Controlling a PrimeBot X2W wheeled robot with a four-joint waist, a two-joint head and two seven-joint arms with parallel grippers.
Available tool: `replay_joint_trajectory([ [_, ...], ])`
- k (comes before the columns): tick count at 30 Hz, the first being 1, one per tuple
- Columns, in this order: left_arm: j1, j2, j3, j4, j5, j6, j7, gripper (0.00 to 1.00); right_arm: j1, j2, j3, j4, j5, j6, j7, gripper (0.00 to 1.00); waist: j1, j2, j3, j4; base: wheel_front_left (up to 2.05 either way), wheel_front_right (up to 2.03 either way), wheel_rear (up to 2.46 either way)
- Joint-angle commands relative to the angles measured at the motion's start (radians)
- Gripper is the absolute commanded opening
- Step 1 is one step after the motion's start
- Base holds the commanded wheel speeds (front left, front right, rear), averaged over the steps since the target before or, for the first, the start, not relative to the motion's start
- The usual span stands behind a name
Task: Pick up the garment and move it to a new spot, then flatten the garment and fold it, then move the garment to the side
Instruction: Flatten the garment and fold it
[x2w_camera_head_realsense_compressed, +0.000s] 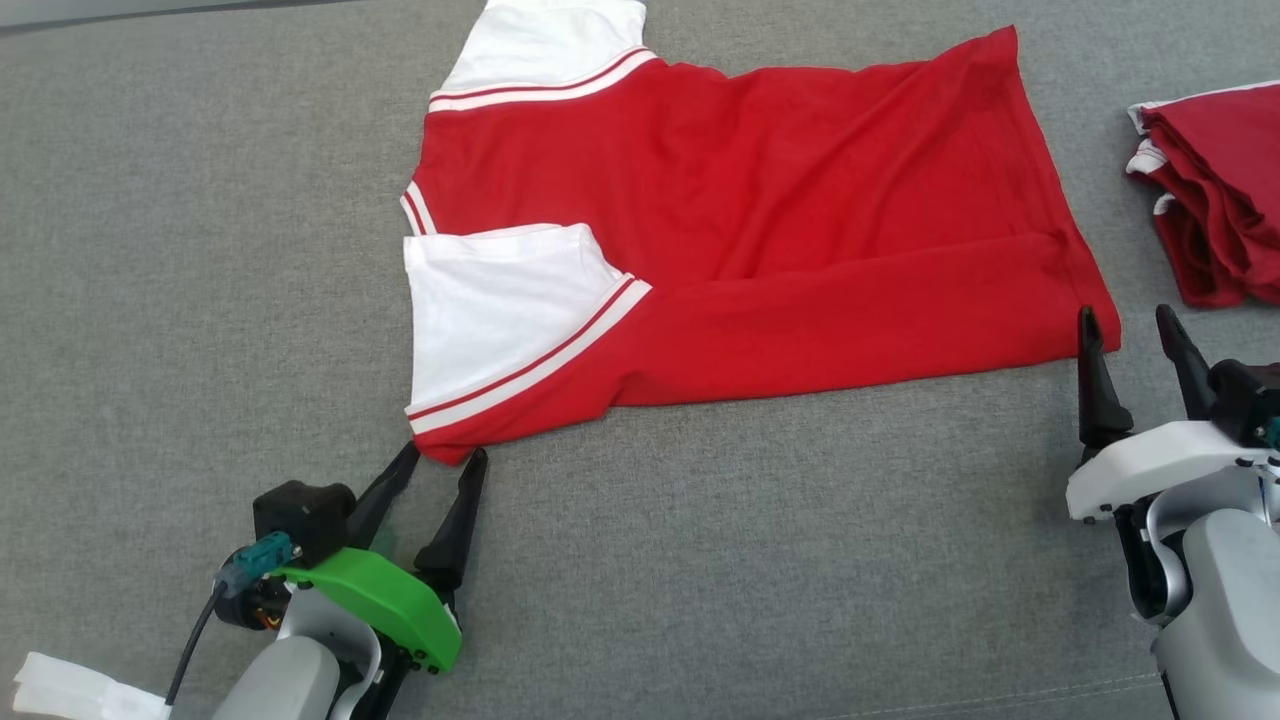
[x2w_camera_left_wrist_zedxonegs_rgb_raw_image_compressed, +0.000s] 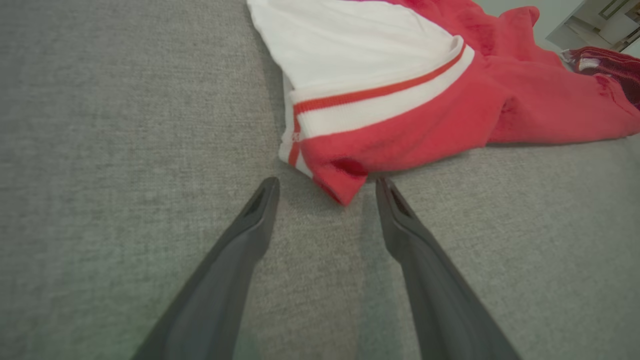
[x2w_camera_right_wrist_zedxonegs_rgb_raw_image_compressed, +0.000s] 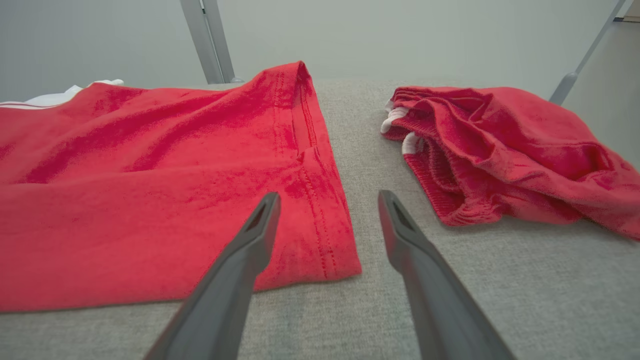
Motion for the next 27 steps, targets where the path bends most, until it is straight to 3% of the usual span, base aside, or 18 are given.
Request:
replay_joint_trajectory([
  [1,-0.016,0.003,-0.013,0.021,0.008,0.001,0.011,1.00,-0.013,0.002,0.006,0.033,0.011,-0.001,-0.002,1.00,0.0000,0.0000,0.000,-0.004,0.00,0.00,0.00],
  [2,-0.021,0.006,-0.019,0.025,0.011,0.001,0.005,0.78,-0.018,0.003,0.011,0.056,0.018,-0.001,-0.002,1.00,0.0000,0.0000,-0.001,-0.005,0.00,0.00,0.00],
  [3,-0.022,0.008,-0.023,0.029,0.008,0.000,0.003,0.34,-0.027,0.004,0.017,0.078,0.027,-0.001,-0.002,1.00,0.0000,0.0000,-0.001,-0.007,0.00,0.00,0.00],
  [4,-0.025,0.014,-0.031,0.031,0.011,-0.001,0.002,0.00,-0.038,0.005,0.024,0.097,0.041,-0.001,-0.002,1.00,0.0000,0.0000,-0.002,-0.008,0.00,0.00,0.00],
  [13,-0.034,0.072,-0.105,0.033,0.044,-0.003,0.007,0.00,-0.118,-0.017,0.091,0.264,0.129,-0.001,-0.002,1.00,0.0000,0.0000,-0.003,-0.005,0.00,0.00,0.00],
  [15,-0.037,0.086,-0.117,0.031,0.052,-0.003,0.009,0.00,-0.135,-0.023,0.111,0.284,0.146,-0.001,-0.002,0.17,0.0000,0.0000,-0.001,-0.003,0.00,0.00,0.00],
  [16,-0.039,0.091,-0.121,0.029,0.052,-0.003,0.008,0.00,-0.140,-0.028,0.124,0.289,0.152,-0.001,-0.002,0.00,0.0000,0.0000,-0.001,-0.002,0.00,0.00,0.00],
  [27,-0.002,0.184,-0.160,-0.035,0.106,0.014,0.006,0.00,-0.037,-0.092,0.179,0.181,0.220,-0.001,-0.002,0.00,0.0000,0.0000,-0.029,0.009,0.00,0.00,0.00],
])
